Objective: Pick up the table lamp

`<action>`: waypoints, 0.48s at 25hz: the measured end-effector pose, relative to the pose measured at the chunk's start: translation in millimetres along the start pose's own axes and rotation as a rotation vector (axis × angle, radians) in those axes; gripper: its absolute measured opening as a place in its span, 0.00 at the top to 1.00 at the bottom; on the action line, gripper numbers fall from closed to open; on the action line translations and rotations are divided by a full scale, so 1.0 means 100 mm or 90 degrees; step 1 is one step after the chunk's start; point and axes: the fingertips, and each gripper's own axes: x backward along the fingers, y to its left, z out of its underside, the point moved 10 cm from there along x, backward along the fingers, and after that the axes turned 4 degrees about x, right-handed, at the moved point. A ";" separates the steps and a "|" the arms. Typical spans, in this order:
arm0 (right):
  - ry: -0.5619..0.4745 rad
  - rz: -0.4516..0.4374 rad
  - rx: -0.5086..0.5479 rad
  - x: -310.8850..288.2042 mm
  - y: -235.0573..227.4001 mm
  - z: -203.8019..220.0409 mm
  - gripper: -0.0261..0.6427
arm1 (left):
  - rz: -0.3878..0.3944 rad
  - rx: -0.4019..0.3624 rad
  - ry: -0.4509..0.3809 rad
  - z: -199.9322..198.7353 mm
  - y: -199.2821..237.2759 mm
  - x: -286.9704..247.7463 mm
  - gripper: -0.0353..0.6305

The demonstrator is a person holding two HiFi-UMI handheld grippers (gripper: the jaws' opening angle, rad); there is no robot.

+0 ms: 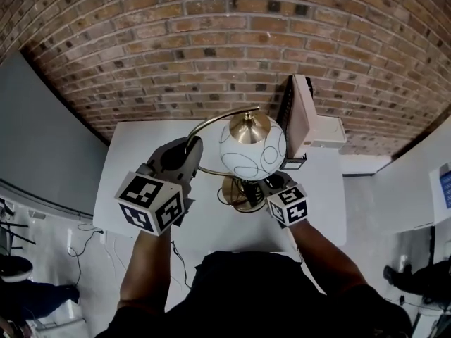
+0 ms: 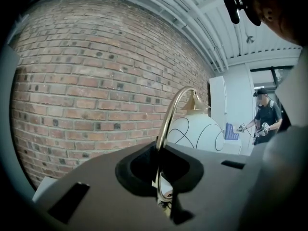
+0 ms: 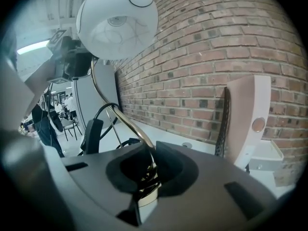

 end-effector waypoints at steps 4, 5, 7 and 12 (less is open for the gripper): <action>-0.002 -0.003 -0.007 0.05 0.06 0.03 0.90 | 0.004 -0.015 0.005 -0.03 -0.06 0.03 0.94; -0.002 -0.003 -0.010 0.05 0.07 0.04 0.90 | 0.004 -0.016 0.007 -0.02 -0.07 0.04 0.94; -0.002 -0.003 -0.013 0.05 0.09 0.06 0.91 | 0.006 -0.017 0.013 0.00 -0.09 0.06 0.94; -0.001 -0.005 -0.018 0.04 0.13 0.12 0.91 | 0.007 -0.016 0.024 0.04 -0.11 0.09 0.94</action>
